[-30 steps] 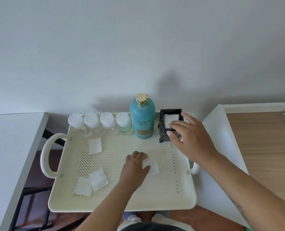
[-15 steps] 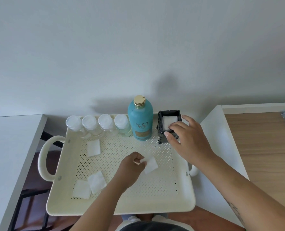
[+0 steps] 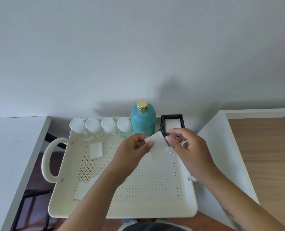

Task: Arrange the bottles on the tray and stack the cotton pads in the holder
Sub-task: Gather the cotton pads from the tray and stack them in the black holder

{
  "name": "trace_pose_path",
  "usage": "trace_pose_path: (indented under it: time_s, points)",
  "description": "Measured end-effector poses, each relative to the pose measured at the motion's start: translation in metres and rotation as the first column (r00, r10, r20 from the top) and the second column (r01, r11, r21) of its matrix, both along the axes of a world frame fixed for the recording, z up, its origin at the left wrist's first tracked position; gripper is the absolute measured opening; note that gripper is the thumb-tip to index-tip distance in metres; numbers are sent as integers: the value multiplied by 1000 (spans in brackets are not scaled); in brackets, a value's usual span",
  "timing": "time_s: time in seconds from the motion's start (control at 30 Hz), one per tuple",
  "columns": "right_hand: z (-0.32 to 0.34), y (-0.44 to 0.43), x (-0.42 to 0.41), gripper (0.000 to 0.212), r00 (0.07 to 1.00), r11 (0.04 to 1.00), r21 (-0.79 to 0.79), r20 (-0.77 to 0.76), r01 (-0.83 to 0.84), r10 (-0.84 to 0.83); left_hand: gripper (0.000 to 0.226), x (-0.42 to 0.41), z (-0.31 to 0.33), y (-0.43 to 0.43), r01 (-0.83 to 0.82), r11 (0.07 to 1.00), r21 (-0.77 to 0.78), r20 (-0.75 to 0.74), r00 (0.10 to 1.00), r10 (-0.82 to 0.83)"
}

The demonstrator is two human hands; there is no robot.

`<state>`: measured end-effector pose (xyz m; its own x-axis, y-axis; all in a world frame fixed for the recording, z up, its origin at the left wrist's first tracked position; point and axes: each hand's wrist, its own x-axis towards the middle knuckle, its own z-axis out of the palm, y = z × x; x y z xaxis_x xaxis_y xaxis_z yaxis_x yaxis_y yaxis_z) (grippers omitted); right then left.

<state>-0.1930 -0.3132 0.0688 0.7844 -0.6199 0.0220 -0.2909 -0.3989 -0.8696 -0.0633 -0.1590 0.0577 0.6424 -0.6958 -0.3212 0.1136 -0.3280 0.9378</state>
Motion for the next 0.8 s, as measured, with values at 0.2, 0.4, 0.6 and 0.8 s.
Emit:
trace_pose_path:
  time_s: [0.2,0.4,0.6,0.8]
  points:
    - [4,-2,2,18,998,960,279,-57,-8,25,5,-2,4,-10,72,997,-22,55,996,-70]
    - [3,-5,5,7,999,970,240,-48,21,-10,7,0,-2,-10,27,999,16,83,996,-29]
    - [-1,-31,21,5,979,971,129,6,200,-203,8,12,-35,24,-149,962,229,231,968,95]
    - [-13,-49,38,10,966,968,1,-54,253,-252,5,41,-69,69,-318,871,374,331,923,196]
